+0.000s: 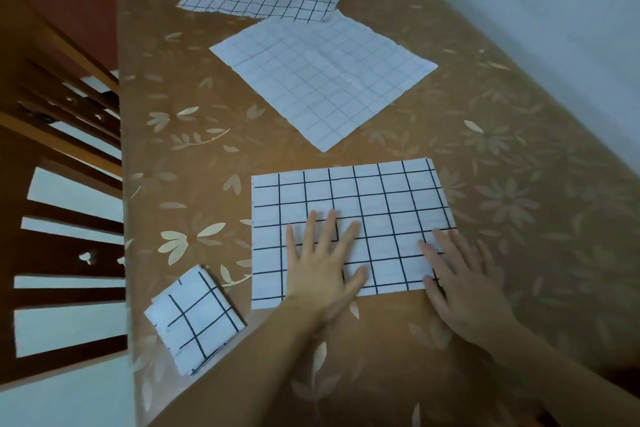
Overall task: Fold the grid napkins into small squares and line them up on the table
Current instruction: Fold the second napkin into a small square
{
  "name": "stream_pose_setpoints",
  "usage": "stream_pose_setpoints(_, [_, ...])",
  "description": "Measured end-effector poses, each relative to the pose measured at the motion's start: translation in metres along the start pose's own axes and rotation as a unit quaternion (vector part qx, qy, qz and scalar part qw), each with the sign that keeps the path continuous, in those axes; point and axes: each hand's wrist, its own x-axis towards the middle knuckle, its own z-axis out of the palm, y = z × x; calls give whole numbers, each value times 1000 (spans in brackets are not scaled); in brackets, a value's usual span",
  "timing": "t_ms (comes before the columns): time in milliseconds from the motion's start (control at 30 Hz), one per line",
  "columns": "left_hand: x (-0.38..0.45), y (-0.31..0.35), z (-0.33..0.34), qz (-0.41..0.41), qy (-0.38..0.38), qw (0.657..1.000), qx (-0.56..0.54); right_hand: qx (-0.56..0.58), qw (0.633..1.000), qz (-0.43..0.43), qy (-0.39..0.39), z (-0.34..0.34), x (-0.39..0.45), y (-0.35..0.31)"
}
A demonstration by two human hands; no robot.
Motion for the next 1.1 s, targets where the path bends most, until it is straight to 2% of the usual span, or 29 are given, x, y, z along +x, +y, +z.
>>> stream_pose_setpoints(67, [5, 20, 6, 43, 22, 999, -18, 11, 1000, -2, 4, 4, 5, -13])
stream_pose_setpoints(133, [6, 22, 14, 36, 15, 999, -38, 19, 1000, -13, 13, 7, 7, -15])
stream_pose_setpoints(200, [0, 4, 21, 33, 18, 998, -44, 27, 999, -20, 22, 8, 6, -11])
stream_pose_setpoints(333, [-16, -42, 22, 78, 62, 994, -51, 28, 999, -26, 23, 7, 7, -11])
stream_pose_setpoints(433, [-20, -46, 20, 75, 71, 994, -36, 13, 999, -36, 7, 3, 5, -7])
stream_pose_setpoints(533, [-17, -35, 17, 68, 65, 995, -25, -35, 994, -102, -4, -8, 2, 10])
stream_pose_setpoints(633, [-13, -30, 10, 45, 59, 997, -29, -77, 979, -185, 29, -24, 6, 28])
stream_pose_setpoints(767, [-10, -24, 5, 27, 31, 999, -17, -137, 962, -230, 49, -31, 20, 33])
stream_pose_setpoints(867, [-9, -15, -8, 11, 0, 1000, 1, -137, 965, -223, 32, -34, 27, 22])
stream_pose_setpoints(933, [-11, -5, -16, 18, -21, 1000, 2, -93, 976, -195, 21, -37, 23, 14])
stream_pose_setpoints(1033, [-22, 9, -25, 91, -24, 995, -23, -15, 986, -162, 38, -47, 7, -1])
stream_pose_setpoints(1100, [-33, 18, -31, 139, -44, 989, 1, 14, 988, -149, 29, -54, -5, -14])
